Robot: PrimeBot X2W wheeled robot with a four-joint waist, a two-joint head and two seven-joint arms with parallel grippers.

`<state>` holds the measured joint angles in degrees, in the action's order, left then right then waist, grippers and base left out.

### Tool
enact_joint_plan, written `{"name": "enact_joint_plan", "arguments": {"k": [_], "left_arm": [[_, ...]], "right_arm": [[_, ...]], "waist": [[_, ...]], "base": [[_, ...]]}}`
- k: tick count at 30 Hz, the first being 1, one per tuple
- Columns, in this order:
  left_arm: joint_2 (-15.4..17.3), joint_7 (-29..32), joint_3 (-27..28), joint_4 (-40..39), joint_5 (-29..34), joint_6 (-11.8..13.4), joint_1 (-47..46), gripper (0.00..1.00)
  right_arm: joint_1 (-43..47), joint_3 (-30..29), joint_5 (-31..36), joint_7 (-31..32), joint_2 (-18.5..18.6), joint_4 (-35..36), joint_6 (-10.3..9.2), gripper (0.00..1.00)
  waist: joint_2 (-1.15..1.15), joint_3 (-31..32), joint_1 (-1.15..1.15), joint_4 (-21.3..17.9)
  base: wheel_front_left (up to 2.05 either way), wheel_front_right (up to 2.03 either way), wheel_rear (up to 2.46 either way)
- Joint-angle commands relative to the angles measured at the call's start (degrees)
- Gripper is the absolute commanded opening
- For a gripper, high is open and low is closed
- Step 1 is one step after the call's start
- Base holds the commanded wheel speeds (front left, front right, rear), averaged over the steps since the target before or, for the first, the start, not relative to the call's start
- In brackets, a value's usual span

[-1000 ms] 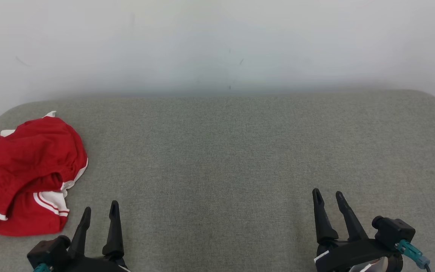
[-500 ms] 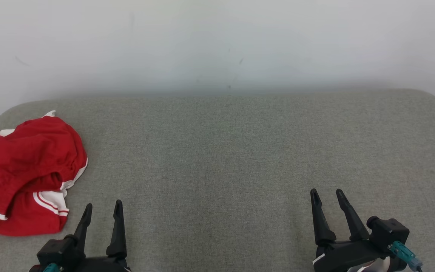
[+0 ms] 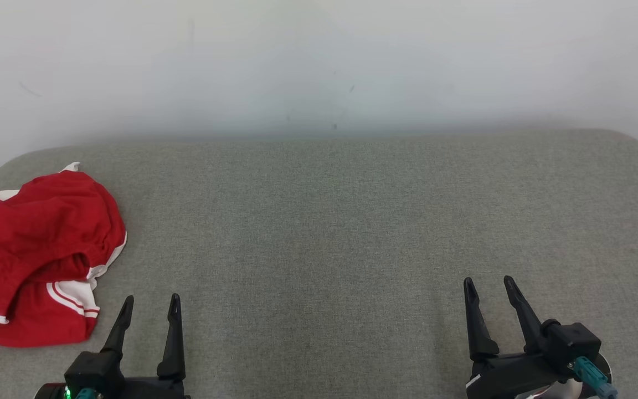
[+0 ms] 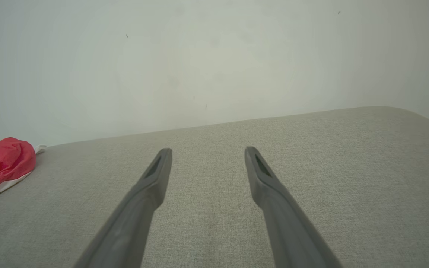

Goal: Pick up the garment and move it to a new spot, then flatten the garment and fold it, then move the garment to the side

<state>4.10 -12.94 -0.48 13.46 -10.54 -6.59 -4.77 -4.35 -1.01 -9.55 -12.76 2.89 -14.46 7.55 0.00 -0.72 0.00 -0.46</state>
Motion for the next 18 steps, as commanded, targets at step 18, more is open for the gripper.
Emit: {"name": "enact_joint_plan", "arguments": {"k": [18], "left_arm": [[0.05, -2.21, 1.78, 0.76, 7.74, -0.35, 0.29, 1.00]], "right_arm": [[0.70, -1.53, 8.46, -2.45, -0.04, -0.94, -0.12, 1.00]], "waist": [[0.00, 0.23, 0.00, 0.09]], "base": [[0.00, 0.00, 0.00]]}}
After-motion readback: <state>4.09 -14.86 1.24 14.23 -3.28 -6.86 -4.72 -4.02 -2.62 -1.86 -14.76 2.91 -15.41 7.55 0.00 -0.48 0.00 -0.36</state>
